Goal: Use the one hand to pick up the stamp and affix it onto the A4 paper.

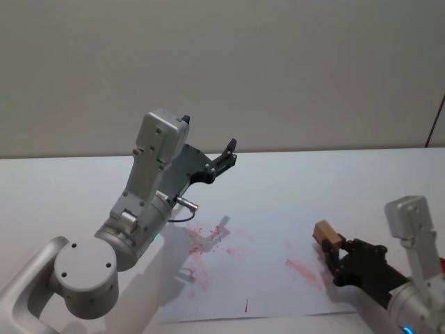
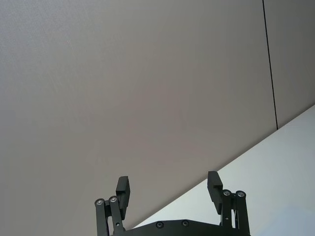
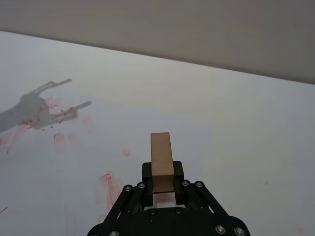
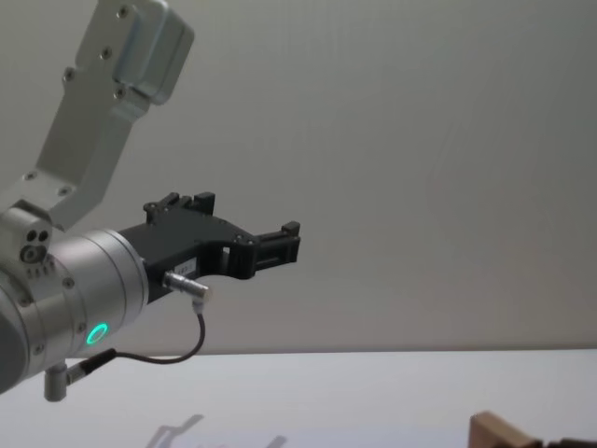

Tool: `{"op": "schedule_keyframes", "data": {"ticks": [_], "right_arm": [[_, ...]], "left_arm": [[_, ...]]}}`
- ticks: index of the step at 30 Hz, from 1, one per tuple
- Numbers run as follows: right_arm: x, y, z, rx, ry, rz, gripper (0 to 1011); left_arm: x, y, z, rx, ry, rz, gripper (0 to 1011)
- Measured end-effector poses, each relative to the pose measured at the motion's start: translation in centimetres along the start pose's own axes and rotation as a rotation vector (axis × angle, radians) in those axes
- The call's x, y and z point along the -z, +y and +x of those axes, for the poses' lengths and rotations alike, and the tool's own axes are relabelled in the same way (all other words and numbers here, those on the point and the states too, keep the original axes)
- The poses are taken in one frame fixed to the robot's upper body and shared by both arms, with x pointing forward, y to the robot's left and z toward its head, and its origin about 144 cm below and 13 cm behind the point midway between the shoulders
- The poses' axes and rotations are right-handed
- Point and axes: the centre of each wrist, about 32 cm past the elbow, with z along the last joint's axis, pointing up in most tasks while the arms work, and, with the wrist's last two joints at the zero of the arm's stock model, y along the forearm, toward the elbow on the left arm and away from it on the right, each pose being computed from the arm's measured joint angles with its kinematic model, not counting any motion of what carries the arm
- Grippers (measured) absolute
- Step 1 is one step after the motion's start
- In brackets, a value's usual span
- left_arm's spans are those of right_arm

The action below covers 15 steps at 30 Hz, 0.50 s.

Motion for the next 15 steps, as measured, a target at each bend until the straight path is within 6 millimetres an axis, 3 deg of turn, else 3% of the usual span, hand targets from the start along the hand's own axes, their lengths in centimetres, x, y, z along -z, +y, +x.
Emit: {"op": "schedule_keyframes", "data": {"ticks": [15], "right_arm": [[0.0, 2.6, -1.2, 0.016, 0.007, -0.094, 217]], "left_arm": [[0.0, 0.0, 0.0, 0.000, 0.000, 0.000, 1001]]}}
